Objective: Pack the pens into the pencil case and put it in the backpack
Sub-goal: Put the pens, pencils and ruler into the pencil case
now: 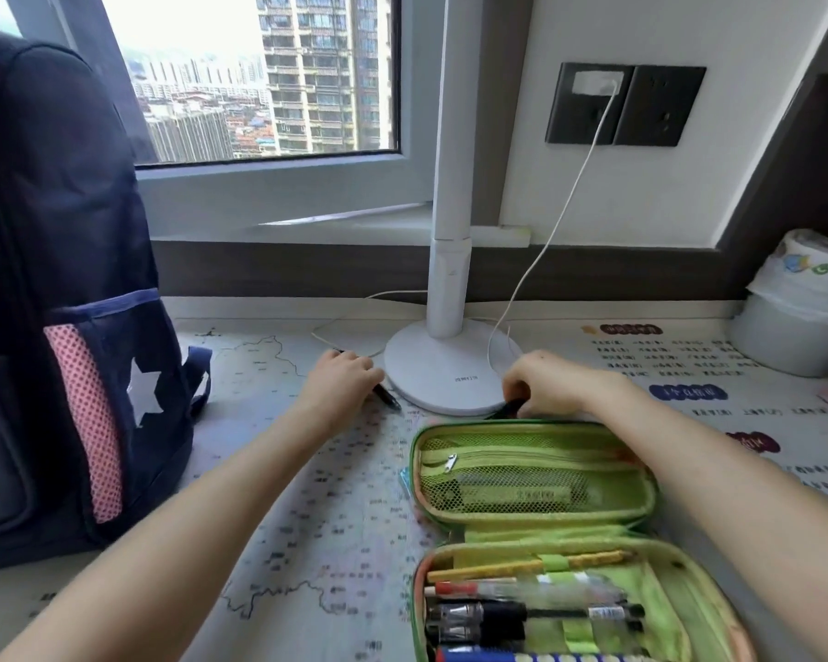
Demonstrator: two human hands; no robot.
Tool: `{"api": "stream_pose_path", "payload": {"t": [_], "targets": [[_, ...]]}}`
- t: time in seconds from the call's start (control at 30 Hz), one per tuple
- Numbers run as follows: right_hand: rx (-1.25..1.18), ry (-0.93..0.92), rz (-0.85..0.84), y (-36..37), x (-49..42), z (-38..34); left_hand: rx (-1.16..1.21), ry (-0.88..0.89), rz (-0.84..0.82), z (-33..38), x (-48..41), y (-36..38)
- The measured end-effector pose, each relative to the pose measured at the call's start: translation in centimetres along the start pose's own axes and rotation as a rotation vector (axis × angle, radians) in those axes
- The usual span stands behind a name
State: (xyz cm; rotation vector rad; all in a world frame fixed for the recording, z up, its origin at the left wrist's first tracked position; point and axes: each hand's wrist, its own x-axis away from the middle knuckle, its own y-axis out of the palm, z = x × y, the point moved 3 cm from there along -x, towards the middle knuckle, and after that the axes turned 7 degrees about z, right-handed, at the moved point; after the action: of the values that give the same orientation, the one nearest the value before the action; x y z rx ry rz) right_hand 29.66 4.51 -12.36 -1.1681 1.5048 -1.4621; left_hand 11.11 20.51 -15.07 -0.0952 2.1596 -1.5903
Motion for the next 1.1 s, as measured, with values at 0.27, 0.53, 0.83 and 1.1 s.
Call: {"api": "stream_pose_path", "payload": {"t": [0.27,0.53,0.83,1.1], "targets": [[-0.014,-0.008,0.026,0.2,1.3,2.0,-0.011,0.073,0.040,-0.1,-0.1,-0.5],[-0.126,0.212,0.347,-3.4,8.9,5.1,0.415,-0.046,0.246,3.9,2.5,-8.1],[-0.418,0.279,0.576,-2.8,19.4,2.4,0.684,0.159,-0.146,15.7,7.3,-11.5],[-0.438,0.134,0.620,-2.8,22.9,-0.4,0.679,0.091,-0.195,16.1,6.8,-9.7]]}}
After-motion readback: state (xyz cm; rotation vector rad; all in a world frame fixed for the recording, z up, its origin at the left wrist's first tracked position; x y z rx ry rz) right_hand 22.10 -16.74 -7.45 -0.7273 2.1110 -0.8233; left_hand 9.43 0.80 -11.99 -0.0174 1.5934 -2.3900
